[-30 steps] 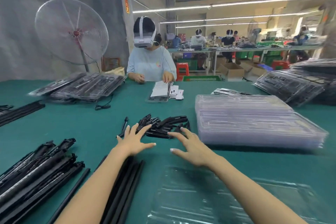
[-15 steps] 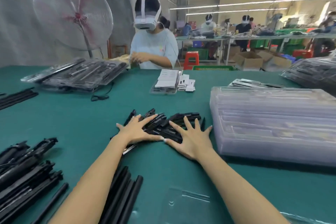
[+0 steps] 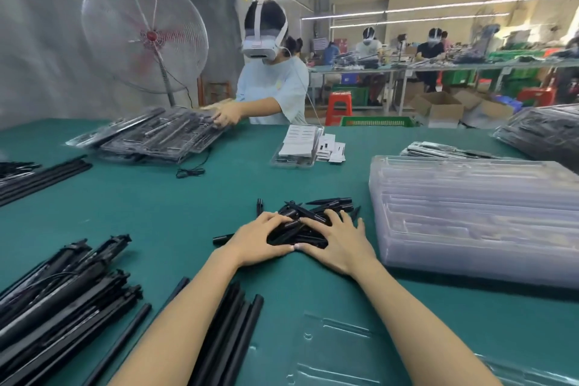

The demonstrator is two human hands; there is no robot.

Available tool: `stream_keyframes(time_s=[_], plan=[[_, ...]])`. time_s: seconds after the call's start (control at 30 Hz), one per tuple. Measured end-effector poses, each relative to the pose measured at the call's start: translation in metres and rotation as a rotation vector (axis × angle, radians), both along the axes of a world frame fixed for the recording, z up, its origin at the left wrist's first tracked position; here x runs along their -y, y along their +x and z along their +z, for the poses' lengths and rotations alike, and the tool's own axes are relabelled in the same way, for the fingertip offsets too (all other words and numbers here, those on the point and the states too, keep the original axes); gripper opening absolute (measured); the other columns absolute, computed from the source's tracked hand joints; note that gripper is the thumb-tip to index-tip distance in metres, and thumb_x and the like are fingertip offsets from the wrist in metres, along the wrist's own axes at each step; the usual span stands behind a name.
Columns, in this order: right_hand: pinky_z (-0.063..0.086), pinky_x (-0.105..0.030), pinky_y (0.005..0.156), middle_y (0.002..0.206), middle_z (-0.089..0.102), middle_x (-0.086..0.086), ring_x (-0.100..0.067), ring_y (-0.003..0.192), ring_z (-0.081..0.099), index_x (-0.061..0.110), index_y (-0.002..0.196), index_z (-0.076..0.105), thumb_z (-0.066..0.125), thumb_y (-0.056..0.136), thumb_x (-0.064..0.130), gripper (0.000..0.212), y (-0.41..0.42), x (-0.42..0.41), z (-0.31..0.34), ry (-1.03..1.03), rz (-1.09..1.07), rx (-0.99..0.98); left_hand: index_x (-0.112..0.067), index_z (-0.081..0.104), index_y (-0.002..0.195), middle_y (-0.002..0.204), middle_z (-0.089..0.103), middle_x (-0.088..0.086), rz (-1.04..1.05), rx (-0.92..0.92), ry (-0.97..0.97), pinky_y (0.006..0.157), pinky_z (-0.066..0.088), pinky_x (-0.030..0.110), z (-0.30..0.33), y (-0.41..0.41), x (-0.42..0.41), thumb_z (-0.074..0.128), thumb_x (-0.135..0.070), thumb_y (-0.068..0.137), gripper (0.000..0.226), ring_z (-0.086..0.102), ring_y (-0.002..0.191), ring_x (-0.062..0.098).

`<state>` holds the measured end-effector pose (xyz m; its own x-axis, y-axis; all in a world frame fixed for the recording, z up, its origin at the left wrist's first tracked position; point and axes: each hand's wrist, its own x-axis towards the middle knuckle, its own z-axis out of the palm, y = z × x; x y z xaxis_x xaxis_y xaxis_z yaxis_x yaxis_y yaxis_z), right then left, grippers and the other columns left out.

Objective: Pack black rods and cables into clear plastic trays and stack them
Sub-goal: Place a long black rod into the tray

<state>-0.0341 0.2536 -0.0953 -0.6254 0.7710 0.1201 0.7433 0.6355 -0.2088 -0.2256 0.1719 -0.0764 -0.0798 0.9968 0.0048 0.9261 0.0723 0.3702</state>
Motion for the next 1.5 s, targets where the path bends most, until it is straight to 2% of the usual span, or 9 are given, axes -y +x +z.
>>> stream_keyframes(time_s=[0.2,0.53,0.63,0.73,0.83,1.03,1.17,1.3,1.5], plan=[[0.009,-0.043,0.119,0.159,0.017,-0.006,-0.027,0.144,0.014,0.052,0.144,0.024,0.033,0.081,0.080,0.070,0.016,0.014,0.003,-0.038,0.044,0.018,-0.042,0.039,0.135,0.144,0.032,-0.016,-0.037,-0.019,-0.004,0.098,0.036,0.027,0.000,0.008,0.018,0.057,-0.060,0.085,0.056,0.047,0.124,0.011],[0.003,-0.045,0.119,0.158,0.015,-0.009,-0.028,0.145,0.010,0.049,0.146,0.021,0.037,0.075,0.083,0.080,0.049,0.092,0.004,-0.037,0.071,0.048,-0.051,0.027,0.115,0.126,0.051,-0.015,-0.192,0.072,-0.084,0.098,0.039,0.034,0.016,0.023,0.063,0.071,-0.047,0.073,0.061,0.054,0.110,0.013],[-0.010,-0.052,0.116,0.161,0.001,-0.010,-0.028,0.147,-0.005,0.047,0.147,0.019,0.045,0.070,0.084,0.089,0.057,0.102,0.018,-0.055,0.102,0.071,-0.050,0.018,0.126,0.147,0.036,-0.019,-0.187,-0.054,-0.102,0.113,0.017,0.054,0.027,0.029,0.075,0.073,-0.057,0.066,0.082,0.039,0.133,0.012],[0.006,-0.043,0.119,0.158,0.019,-0.004,-0.023,0.145,0.014,0.041,0.147,0.026,0.050,0.074,0.078,0.086,0.067,0.116,0.029,0.012,0.137,-0.030,-0.045,0.016,0.141,0.155,0.010,-0.019,-0.162,-0.154,-0.079,0.111,-0.002,0.063,0.036,0.034,0.093,0.074,-0.063,0.064,0.098,0.008,0.144,0.003],[0.032,-0.033,0.100,0.134,0.049,0.003,-0.020,0.126,0.040,0.027,0.137,0.043,0.055,0.087,0.054,0.059,0.091,0.124,0.033,0.153,-0.064,-0.034,-0.042,0.026,0.139,0.151,0.010,-0.019,-0.135,-0.082,0.003,0.115,0.007,0.056,0.044,0.042,0.121,0.072,-0.053,0.075,0.080,0.017,0.140,0.005],[0.031,-0.032,0.081,0.109,0.063,0.000,-0.022,0.108,0.055,0.018,0.105,0.066,0.053,0.095,0.028,0.019,0.122,0.134,0.039,0.189,-0.283,0.075,-0.036,0.038,0.134,0.135,0.034,-0.020,-0.203,-0.047,0.154,0.111,0.025,0.034,0.051,0.094,0.181,0.064,-0.041,0.086,0.054,0.032,0.128,-0.002],[0.037,-0.032,0.085,0.111,0.064,0.001,-0.021,0.109,0.054,0.021,0.112,0.067,0.052,0.096,0.028,0.022,0.154,0.152,0.070,0.211,-0.180,0.000,-0.037,0.046,0.126,0.124,0.047,-0.026,-0.270,0.019,0.191,0.109,0.030,0.030,0.051,0.133,0.226,0.061,-0.040,0.089,0.040,0.039,0.118,-0.011],[0.045,-0.021,0.075,0.089,0.069,-0.005,-0.016,0.082,0.061,0.015,0.100,0.074,0.071,0.086,0.023,0.017,0.204,0.213,0.080,-0.183,0.169,-0.332,-0.034,0.053,0.118,0.114,0.053,-0.026,-0.245,0.114,0.240,0.105,0.035,0.028,0.045,0.160,0.263,0.064,-0.032,0.090,0.030,0.046,0.112,-0.010],[0.046,-0.020,0.078,0.090,0.063,0.011,-0.001,0.083,0.058,0.027,0.101,0.073,0.070,0.086,0.032,0.017,0.278,0.277,0.048,-0.204,0.230,-0.248,-0.046,0.030,0.142,0.141,0.025,-0.038,-0.447,-0.017,0.106,0.112,0.003,0.009,0.026,0.201,0.302,0.040,-0.041,0.100,0.044,0.012,0.131,-0.022]])
